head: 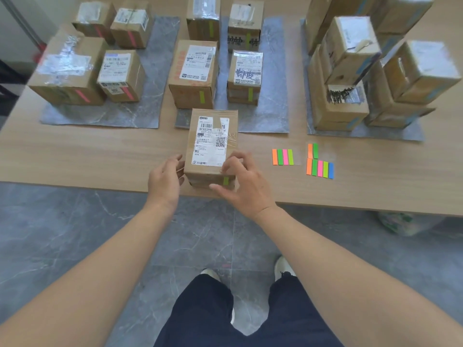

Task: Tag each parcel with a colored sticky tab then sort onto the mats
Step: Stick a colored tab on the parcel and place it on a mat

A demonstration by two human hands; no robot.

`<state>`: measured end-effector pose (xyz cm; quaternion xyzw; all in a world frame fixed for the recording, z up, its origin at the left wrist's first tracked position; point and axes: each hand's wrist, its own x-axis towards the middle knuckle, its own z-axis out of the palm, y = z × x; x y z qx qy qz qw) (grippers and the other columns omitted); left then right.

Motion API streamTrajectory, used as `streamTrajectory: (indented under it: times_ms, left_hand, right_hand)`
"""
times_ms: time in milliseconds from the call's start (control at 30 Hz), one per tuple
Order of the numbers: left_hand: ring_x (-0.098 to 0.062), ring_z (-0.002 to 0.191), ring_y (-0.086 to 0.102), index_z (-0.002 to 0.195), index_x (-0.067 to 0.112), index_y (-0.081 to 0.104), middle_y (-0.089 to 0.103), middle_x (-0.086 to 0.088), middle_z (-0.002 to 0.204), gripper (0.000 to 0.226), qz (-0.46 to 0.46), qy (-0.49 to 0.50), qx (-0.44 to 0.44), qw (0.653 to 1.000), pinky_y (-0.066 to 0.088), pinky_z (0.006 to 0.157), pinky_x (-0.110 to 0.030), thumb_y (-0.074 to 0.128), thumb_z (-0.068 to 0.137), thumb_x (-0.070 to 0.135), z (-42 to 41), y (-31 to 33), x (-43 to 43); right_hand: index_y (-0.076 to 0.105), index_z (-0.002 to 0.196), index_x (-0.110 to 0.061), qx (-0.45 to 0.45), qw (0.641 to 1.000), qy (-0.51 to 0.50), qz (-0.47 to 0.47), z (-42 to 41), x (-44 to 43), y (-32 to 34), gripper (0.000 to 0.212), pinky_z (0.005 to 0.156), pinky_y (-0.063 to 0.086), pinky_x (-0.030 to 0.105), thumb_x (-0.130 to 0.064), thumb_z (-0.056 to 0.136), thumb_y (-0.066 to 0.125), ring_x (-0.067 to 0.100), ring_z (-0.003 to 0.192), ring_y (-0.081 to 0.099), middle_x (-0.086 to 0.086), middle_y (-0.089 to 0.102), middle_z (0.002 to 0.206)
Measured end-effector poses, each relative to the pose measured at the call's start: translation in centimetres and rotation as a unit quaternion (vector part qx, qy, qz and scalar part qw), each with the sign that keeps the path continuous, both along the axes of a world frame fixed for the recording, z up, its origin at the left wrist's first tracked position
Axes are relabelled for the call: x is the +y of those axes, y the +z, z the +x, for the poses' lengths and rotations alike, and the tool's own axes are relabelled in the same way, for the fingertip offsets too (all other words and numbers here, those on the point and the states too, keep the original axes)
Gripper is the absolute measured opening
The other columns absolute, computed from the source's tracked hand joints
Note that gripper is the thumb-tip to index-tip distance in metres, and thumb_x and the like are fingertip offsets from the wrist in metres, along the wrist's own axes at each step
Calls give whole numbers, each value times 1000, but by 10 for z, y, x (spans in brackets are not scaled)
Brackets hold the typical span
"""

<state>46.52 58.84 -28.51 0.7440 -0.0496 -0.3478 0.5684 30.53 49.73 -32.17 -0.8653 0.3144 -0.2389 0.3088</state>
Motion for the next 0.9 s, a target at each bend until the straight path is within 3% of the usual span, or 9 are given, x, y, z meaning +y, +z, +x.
streamTrajectory:
  times_ms: [67,133,200,233,300,333,633,800,900]
  left_hand:
    - [-11,105,66,122,21,66,74,5,109,35,-22,-14,33,999,49,97,-27,39,101,22,-3,9,-6]
    - [-5,99,66,104,28,70,76,16,93,32,-32,-29,59,997,49,89,-22,38,101,26,-6,14,-7]
    - [-4,98,66,97,30,70,75,22,84,33,-36,-36,67,996,47,84,-21,37,101,28,-7,17,-6]
    - [-5,98,66,96,30,69,75,23,83,33,-38,-36,68,996,47,83,-21,37,101,28,-7,18,-5]
    - [-8,96,66,96,27,69,75,21,81,33,-41,-39,77,995,48,82,-23,37,101,28,-6,21,-3]
    - [-9,96,66,95,27,70,76,20,83,33,-41,-40,82,995,48,81,-23,37,101,27,-6,23,-3]
    - [-8,97,66,103,28,67,71,13,103,33,-79,-64,55,993,51,83,-23,34,103,25,-7,62,6]
    - [-12,94,67,100,27,69,73,9,104,32,-95,-63,37,993,52,84,-26,37,102,25,1,108,5]
    - [-11,91,67,98,27,68,76,13,93,31,-108,-67,20,992,52,86,-26,37,102,23,3,138,-2]
  right_hand:
    - [50,136,-27,-54,980,-81,175,2,5,15,44,94,52,38,-38,96,65,13,114,54,-9,43,135]
    - [34,156,-26,-75,924,-162,339,10,5,33,56,115,38,38,-38,104,50,12,134,43,-8,36,150]
    - [32,159,-23,-58,869,-192,451,19,2,51,54,116,35,32,-40,108,40,10,139,42,-14,42,149]
    - [42,152,-24,-50,854,-193,481,22,1,58,46,103,41,24,-39,109,37,5,126,51,-20,52,132]
    - [57,121,-27,-39,847,-191,495,26,-1,69,27,73,38,15,-35,109,34,-7,90,50,-27,53,98]
    - [57,110,-30,-42,845,-190,499,27,0,74,23,67,35,15,-34,109,35,-8,83,47,-27,51,91]
    - [65,117,-19,-76,859,-216,459,33,12,112,31,68,39,22,-29,106,37,-1,86,54,-22,61,94]
    - [63,120,-21,-96,868,-207,440,40,12,156,30,69,39,24,-33,105,40,0,86,53,-18,62,98]
    - [62,122,-21,-99,874,-201,431,44,5,184,31,70,40,25,-35,105,39,5,92,56,-17,63,101]
